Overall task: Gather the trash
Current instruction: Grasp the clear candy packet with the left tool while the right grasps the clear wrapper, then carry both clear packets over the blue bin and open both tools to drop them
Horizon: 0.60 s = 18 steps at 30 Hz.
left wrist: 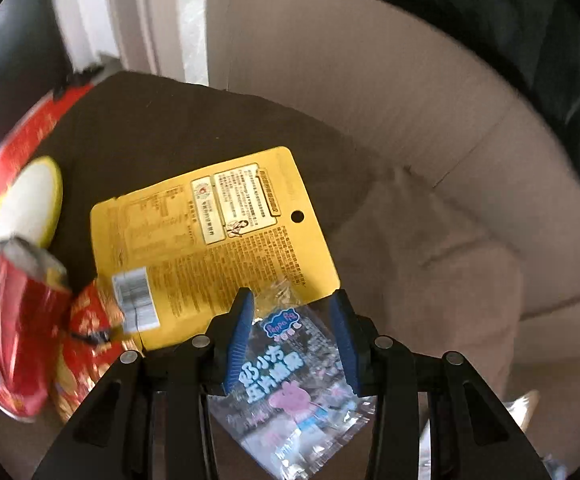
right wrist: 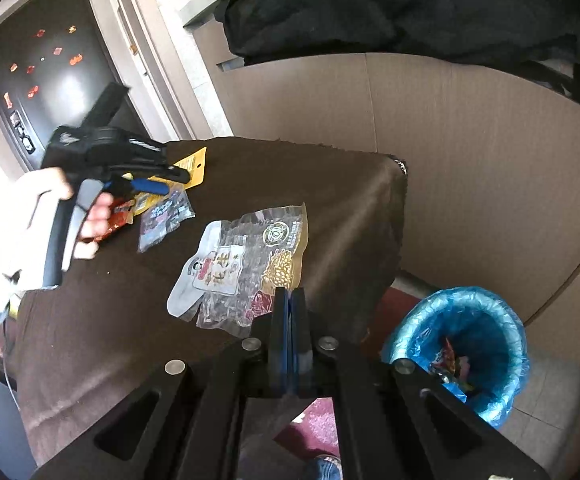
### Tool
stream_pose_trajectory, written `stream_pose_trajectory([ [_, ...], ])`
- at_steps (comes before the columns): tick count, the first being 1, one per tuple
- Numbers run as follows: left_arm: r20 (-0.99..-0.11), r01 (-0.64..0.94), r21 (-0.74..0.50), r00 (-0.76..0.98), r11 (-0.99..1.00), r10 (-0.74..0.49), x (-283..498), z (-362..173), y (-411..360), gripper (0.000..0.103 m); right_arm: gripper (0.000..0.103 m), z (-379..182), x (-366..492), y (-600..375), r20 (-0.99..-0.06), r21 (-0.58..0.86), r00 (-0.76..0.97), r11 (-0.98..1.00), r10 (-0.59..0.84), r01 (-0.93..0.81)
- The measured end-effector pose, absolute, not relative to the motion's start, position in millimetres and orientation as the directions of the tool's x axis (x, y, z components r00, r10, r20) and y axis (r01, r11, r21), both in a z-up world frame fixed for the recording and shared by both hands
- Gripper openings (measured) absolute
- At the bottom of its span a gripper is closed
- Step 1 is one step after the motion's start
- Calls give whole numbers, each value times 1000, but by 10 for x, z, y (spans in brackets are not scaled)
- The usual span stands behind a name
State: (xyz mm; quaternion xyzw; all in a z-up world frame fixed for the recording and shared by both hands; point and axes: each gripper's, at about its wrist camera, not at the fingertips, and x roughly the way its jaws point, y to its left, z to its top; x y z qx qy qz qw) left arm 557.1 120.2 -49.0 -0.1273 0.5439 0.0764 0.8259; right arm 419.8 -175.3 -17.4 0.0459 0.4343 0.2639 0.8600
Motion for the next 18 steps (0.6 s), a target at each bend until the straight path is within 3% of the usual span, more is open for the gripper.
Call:
stream_pose_trajectory([
  [4,-911,-214,-80,413,974,15,5499,-504,1175,36,2,-202,4181,-1732,-727,300,482,858,489,-418],
  [5,-908,-189,-71,418,979,15,5452,-512,1161,30,2,-201,4174,-1734,-727,302,481,857,490,-418],
  [7,-901,-139,-67,433,988,0,5366,-514,1173,5,2,-174,4157,-1739,-724,302,484,857,491,-417],
  [14,-871,15,-161,467,987,-150,4748,-361,1317,1,2,8,4049,-1691,-699,303,501,846,510,-439],
  [18,-844,-56,-329,466,943,-267,4471,-260,1555,7,2,104,3980,-1577,-695,289,497,835,519,-468],
])
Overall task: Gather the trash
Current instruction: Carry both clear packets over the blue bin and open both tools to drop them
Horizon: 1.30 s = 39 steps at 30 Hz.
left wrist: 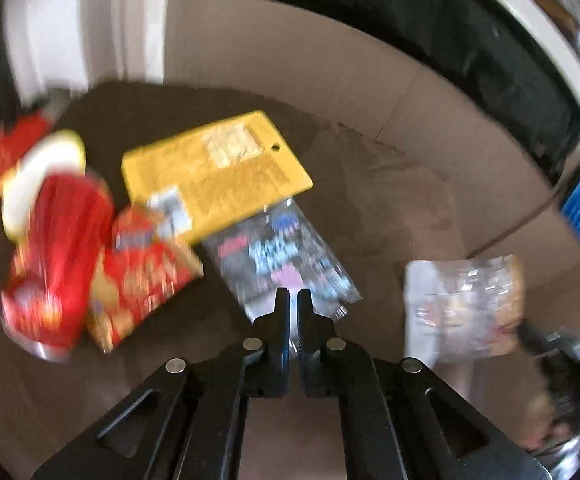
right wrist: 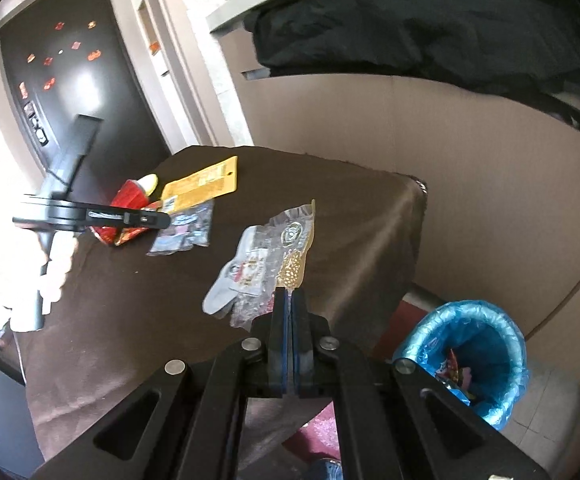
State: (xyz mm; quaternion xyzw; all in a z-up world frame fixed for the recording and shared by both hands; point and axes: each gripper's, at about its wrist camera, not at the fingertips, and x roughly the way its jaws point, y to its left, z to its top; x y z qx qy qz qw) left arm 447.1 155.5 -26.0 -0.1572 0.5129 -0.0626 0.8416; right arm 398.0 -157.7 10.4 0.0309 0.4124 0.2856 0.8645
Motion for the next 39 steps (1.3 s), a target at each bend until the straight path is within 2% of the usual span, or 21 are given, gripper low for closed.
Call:
stream_pose_trajectory([
  [2,-841,-120,-391,449,912,-302,4380,-296,1661,19,2,130,3951,-1521,-696,282,494,831,521,-479],
  [3,-841,-143,-401,448,905,-302,4356,-322,1686,32,2,137,3942,-1502,-697,279,494,831,520,-481],
  [4,-839,-169,-415,452,894,-304,4321,-350,1721,41,2,150,3928,-1481,-696,278,494,830,521,-484],
  [8,-827,-253,-478,453,841,-334,4289,-529,1806,41,2,197,3887,-1453,-694,271,495,827,522,-492],
  [11,-805,-316,-539,466,781,-367,4406,-693,1823,39,2,213,3867,-1457,-698,266,495,829,517,-492],
  [14,-794,-349,-547,503,761,-340,4487,-705,1789,39,2,230,3852,-1482,-698,265,501,834,513,-484],
  [15,-796,-352,-540,508,764,-328,4514,-707,1770,32,2,239,3844,-1493,-694,268,505,835,513,-480],
  [16,-806,-359,-522,505,774,-309,4558,-714,1739,9,2,246,3847,-1499,-691,271,509,837,513,-476],
  [17,-815,-362,-505,500,783,-294,4591,-726,1708,6,2,256,3851,-1499,-684,279,513,836,518,-472],
  [21,-797,-293,-477,541,829,-268,4557,-569,1618,3,2,285,3880,-1474,-668,301,520,832,533,-466],
  [29,-745,-113,-312,645,943,-169,4233,65,1548,3,1,492,3798,-1471,-628,308,541,817,560,-488],
  [39,-713,-46,-207,691,977,-118,3856,343,1591,3,1,735,3725,-1400,-602,283,577,823,552,-493],
])
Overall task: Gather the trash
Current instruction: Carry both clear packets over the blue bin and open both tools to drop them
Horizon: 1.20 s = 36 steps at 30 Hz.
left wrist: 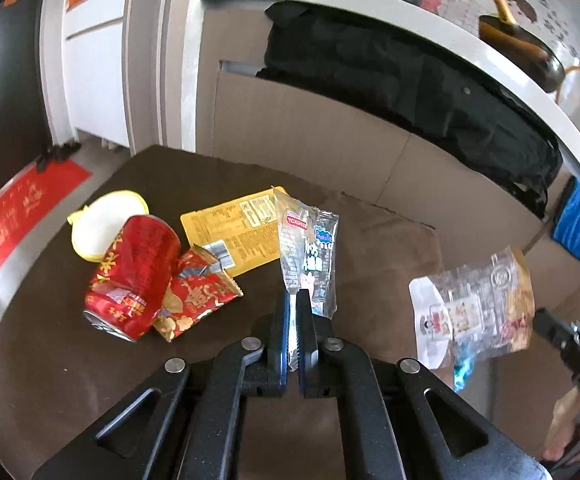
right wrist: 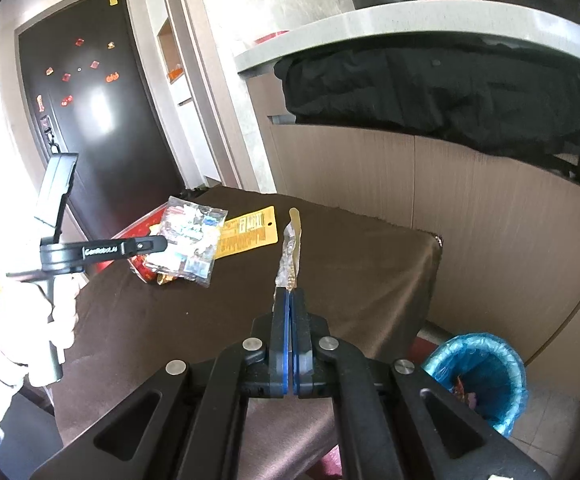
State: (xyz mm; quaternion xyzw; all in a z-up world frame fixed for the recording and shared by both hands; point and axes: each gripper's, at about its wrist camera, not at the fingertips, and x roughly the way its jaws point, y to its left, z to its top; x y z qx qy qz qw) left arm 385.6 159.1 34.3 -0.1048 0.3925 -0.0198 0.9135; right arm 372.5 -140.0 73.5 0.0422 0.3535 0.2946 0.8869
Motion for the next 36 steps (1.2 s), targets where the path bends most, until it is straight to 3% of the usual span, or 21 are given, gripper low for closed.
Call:
stream_pose_trajectory([
  [11,-698,156,-252,654,955,-291,3921,528,712,3,1,1037,3688,-2034,-559,259,685,884,466,-390],
  [19,-751,290,-266,535,919,-386,4329,166,-570,3,1,852,3673,-2976,-609,217,726,948,319,-234],
  [25,-832,322,-260,404,910,-380,4779,-472,-1375,3,1,268,3762,-3668,-692,227,683,969,234,-101],
  [36,-943,302,-204,196,931,-270,5428,-1633,-2076,3,1,-1165,4276,-3951,-821,284,514,959,249,-11],
])
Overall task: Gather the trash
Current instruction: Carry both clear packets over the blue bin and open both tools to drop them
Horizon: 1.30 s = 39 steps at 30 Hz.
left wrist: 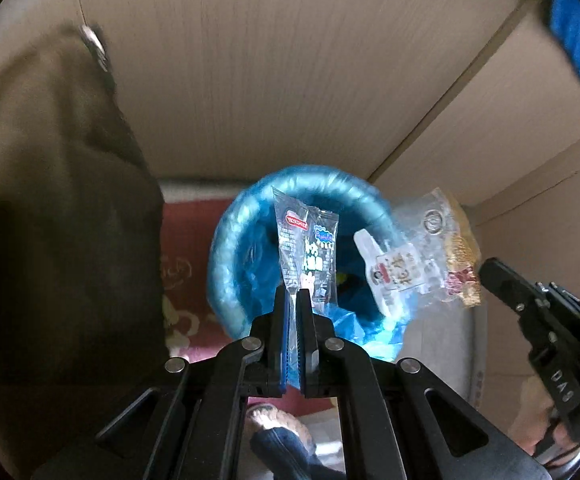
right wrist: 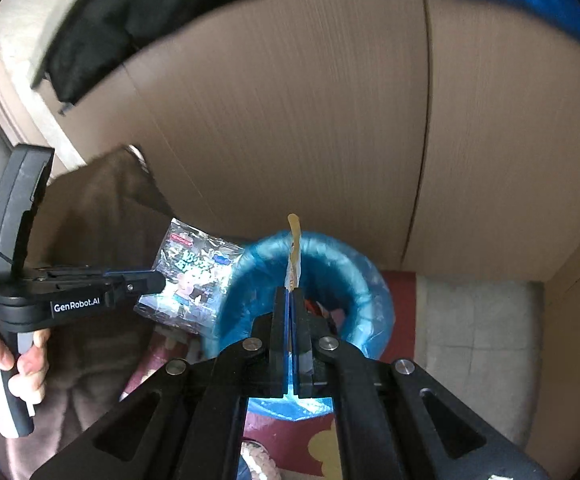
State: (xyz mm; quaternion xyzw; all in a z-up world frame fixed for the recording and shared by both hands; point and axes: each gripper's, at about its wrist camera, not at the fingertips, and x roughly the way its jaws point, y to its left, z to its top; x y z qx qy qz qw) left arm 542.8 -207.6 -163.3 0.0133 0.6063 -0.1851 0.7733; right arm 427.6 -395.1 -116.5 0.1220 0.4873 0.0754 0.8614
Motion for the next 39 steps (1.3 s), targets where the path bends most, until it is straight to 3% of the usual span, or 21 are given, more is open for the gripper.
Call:
stream_pose_trajectory([
  [6,-963,251,-203,123,947,-239,5540,-1995,-2077,9,10,-1705,4530,-3938,-851,375,403,927,337,17],
  [8,-967,244,-186,127,952,-222,5548,-2018,-2079,10,27,-1819,4526,-3952,-853,387,391,921,346,30],
  [9,-968,241,-181,126,954,-215,5539,-2025,-2079,11,28,-1836,4508,-3950,-855,383,391,923,339,35],
  [17,-962,278,-187,141,942,-233,5446,-1846,-2054,24,28,-1704,4392,-3937,-869,342,397,939,295,50],
  [19,-954,286,-211,149,935,-261,5397,-1712,-2027,36,28,-1602,4382,-3941,-874,316,404,947,269,54],
  [21,-937,292,-247,170,924,-305,5326,-1491,-1960,47,28,-1482,4357,-3951,-876,289,420,955,238,62],
  [25,-889,331,-269,277,905,-366,5118,-909,-1700,50,28,-1038,4261,-3876,-856,249,477,967,197,47],
  [29,-828,331,-246,417,911,-375,4794,-288,-1072,53,28,-522,4192,-3539,-819,228,535,973,209,-30],
  [33,-782,269,-182,544,946,-305,4460,126,-223,55,29,25,4127,-2907,-756,220,594,961,275,-165],
  [39,-740,70,-154,653,986,-162,4096,366,1343,56,32,462,4232,-1603,-710,348,474,844,522,-408],
])
